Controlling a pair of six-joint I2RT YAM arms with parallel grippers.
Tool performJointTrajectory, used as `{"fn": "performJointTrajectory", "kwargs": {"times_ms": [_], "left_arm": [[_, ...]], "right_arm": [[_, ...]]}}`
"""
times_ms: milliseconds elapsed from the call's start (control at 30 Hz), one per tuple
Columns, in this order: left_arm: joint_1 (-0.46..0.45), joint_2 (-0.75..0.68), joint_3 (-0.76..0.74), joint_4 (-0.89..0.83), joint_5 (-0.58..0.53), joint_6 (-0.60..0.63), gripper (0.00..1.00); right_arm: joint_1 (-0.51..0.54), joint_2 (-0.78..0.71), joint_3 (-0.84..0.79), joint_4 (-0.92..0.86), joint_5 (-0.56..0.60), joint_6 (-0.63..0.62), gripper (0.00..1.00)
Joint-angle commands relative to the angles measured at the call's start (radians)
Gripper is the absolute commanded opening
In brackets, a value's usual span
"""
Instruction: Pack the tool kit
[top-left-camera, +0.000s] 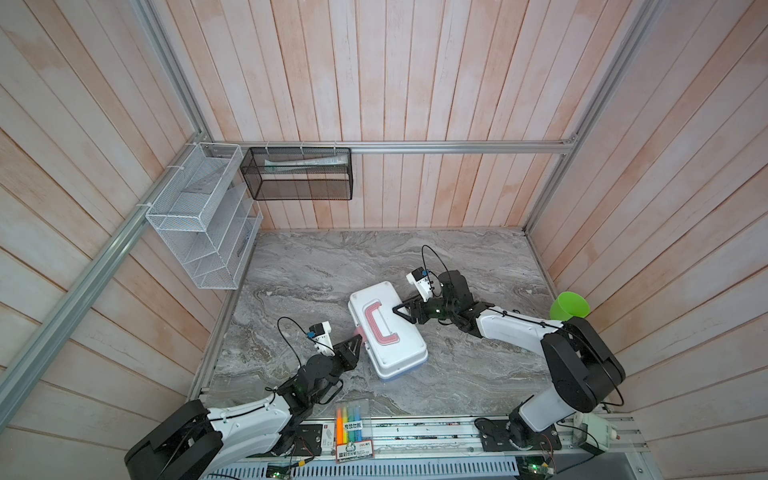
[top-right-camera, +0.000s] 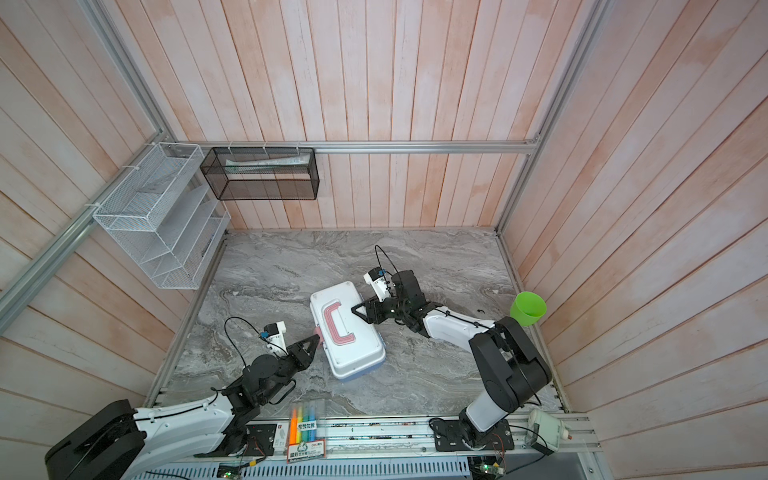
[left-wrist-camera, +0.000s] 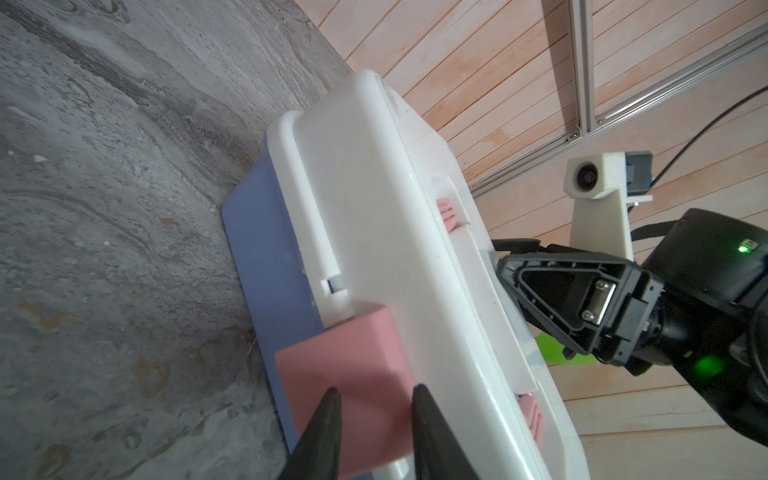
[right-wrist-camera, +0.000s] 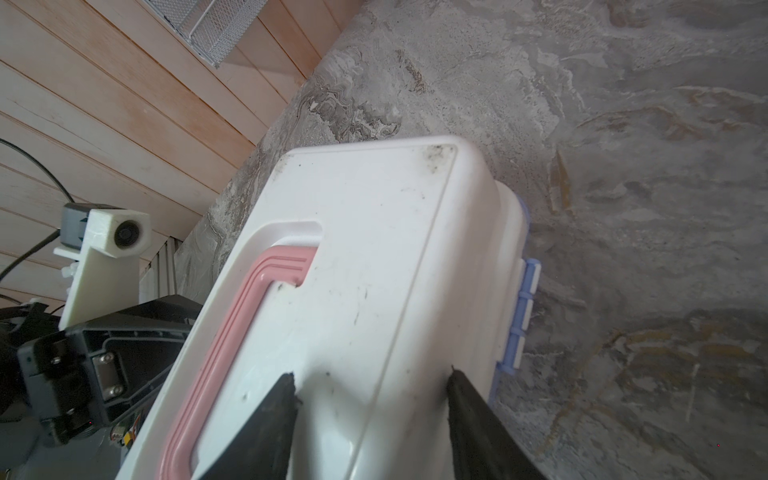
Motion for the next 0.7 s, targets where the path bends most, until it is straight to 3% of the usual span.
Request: {"fn": "performJointTrajectory", "kwargs": {"times_ms": [0, 467, 667], "left_arm": [[-0.002, -0.007, 0.011, -0.031, 0.022, 0.004, 0.31], [-0.004, 0.051, 0.047, -0.021, 0.044, 0.026, 0.29], [-0.003, 0.009, 0.058, -0.078, 0.032, 0.030, 0.29]], "right_arm": [[0.029, 0.053, -0.030, -0.128, 0.027, -0.011, 0.55], [0.029, 0.049, -0.033, -0.132, 0.034, -0.013, 0.55], [0.029, 0.051, -0.032, -0.134, 0.035, -0.013, 0.55]]}}
